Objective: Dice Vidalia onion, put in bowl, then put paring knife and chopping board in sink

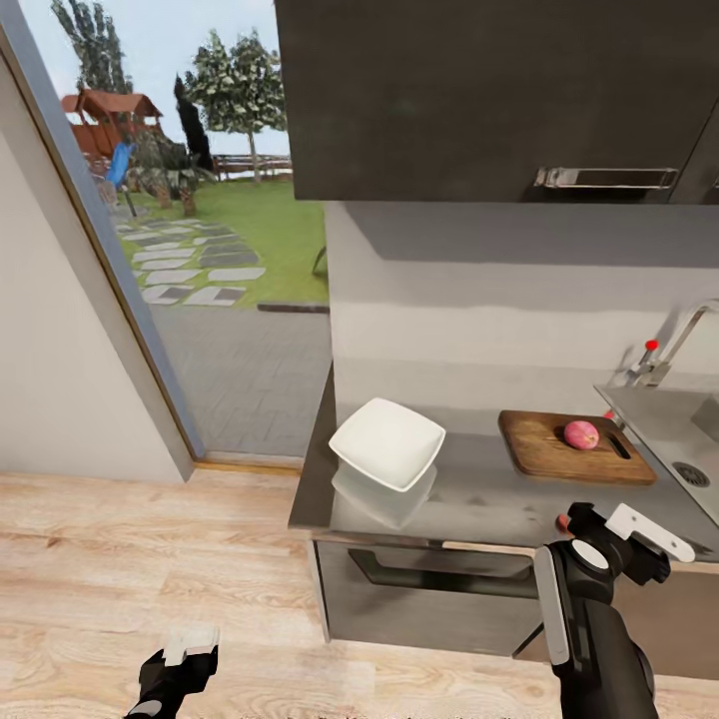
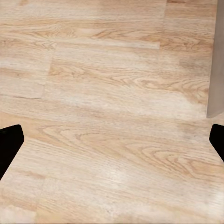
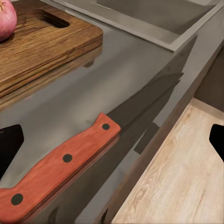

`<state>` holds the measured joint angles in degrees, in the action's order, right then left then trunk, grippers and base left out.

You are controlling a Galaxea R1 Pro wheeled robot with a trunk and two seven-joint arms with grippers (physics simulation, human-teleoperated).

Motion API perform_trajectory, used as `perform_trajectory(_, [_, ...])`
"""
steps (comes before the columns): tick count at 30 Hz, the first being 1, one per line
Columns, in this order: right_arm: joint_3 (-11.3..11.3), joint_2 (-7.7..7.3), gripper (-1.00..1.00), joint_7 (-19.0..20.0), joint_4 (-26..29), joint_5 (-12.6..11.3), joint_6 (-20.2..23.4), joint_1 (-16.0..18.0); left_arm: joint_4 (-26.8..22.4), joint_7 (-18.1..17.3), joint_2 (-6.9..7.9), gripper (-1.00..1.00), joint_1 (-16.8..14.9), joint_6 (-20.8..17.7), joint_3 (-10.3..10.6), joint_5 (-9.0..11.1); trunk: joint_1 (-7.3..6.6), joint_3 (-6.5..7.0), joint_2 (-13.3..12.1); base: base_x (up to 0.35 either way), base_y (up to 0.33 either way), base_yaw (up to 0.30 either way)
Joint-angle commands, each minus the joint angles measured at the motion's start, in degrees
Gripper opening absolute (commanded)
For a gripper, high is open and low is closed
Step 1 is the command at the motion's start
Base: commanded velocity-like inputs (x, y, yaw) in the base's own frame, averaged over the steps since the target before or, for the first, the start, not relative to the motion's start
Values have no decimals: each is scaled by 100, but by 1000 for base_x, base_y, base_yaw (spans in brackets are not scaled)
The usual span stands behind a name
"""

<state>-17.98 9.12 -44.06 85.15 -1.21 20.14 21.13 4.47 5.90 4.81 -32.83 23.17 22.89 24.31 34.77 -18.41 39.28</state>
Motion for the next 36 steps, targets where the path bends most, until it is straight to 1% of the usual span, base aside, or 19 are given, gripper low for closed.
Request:
perform_trajectory(1, [-3, 2, 100, -15, 6, -11, 34, 5, 18, 8, -4, 100, -7, 29, 48, 30, 1, -17, 7, 0, 0, 0])
perform_trajectory(19, [5, 3, 100, -15, -7, -11, 34, 4, 18, 7, 2, 100, -6, 30, 47, 30, 1, -183, 7, 4, 3, 0])
perform_trajectory(31, [5, 3, 100, -15, -7, -11, 34, 5, 18, 8, 3, 100, -6, 27, 44, 30, 1, -293, 7, 143, 123, 0])
perform_trajectory(36, [5, 3, 100, -16, -7, -11, 34, 4, 18, 8, 24, 100, -7, 25, 47, 30, 1, -328, 7, 109, 96, 0])
